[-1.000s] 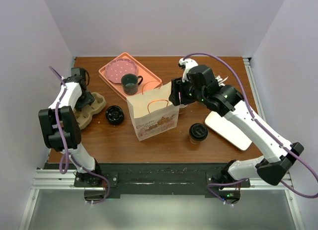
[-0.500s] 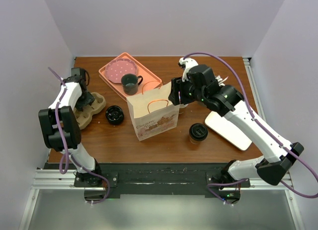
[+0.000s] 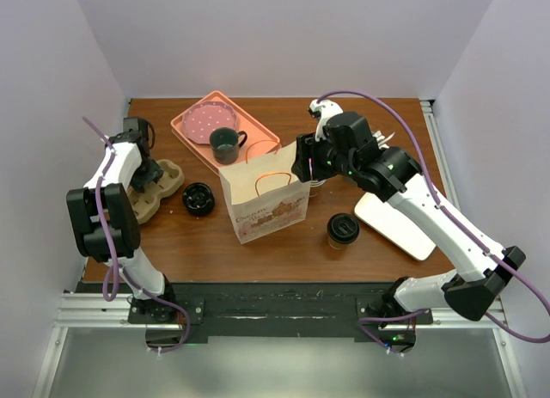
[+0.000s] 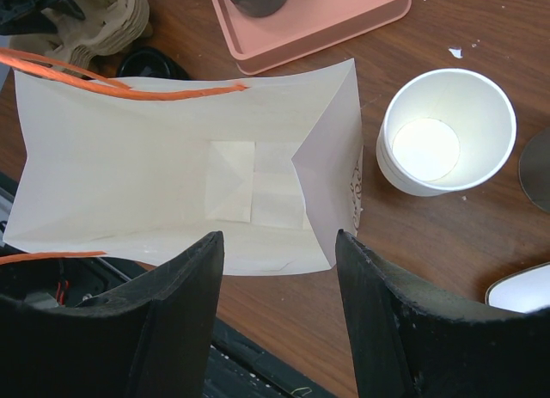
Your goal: Pack the takeout coffee
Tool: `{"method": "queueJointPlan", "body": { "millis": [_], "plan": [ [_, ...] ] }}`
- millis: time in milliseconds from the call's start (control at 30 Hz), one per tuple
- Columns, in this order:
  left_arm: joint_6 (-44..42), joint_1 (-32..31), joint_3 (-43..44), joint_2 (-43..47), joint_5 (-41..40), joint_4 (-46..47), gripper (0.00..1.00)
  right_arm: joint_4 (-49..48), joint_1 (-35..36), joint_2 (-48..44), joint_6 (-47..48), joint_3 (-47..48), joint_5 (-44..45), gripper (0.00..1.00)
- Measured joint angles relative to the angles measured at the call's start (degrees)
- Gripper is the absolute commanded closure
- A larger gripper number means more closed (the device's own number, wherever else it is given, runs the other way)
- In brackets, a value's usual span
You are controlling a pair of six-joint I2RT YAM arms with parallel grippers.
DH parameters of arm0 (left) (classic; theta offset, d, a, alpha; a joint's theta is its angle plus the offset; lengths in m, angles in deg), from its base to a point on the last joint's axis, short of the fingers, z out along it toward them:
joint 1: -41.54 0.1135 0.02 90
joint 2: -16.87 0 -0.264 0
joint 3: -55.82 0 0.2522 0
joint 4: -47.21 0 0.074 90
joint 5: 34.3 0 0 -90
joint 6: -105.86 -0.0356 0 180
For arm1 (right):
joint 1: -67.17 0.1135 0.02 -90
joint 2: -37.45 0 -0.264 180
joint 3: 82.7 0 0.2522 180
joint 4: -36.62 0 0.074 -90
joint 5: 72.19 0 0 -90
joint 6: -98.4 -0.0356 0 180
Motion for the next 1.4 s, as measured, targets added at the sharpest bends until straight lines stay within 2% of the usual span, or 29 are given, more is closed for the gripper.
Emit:
{"method": "queueJointPlan", "body": {
  "millis": [300, 700, 967, 1400],
  "plan": [
    [1.53, 0.0, 0.0, 0.0, -0.02, -1.42, 0.41, 0.0, 0.0, 0.0, 0.0, 0.0, -0.02, 0.41],
    [1.6, -0.02, 0.0, -0.02, -0.48, -2.12, 0.46, 0.0, 0.0, -0.04, 0.0, -0.02, 0.02, 0.41],
    [1.62, -0.02, 0.5, -0.7, -0.9, -2.36, 0.53, 0.02, 0.0, -0.26, 0.02, -0.17, 0.31, 0.41],
    [0.98, -0.02, 6.12, -0.2, -3.52, -6.93, 0.54, 0.04, 0.0, -1.36, 0.04, -0.74, 1.2, 0.41]
  ]
}}
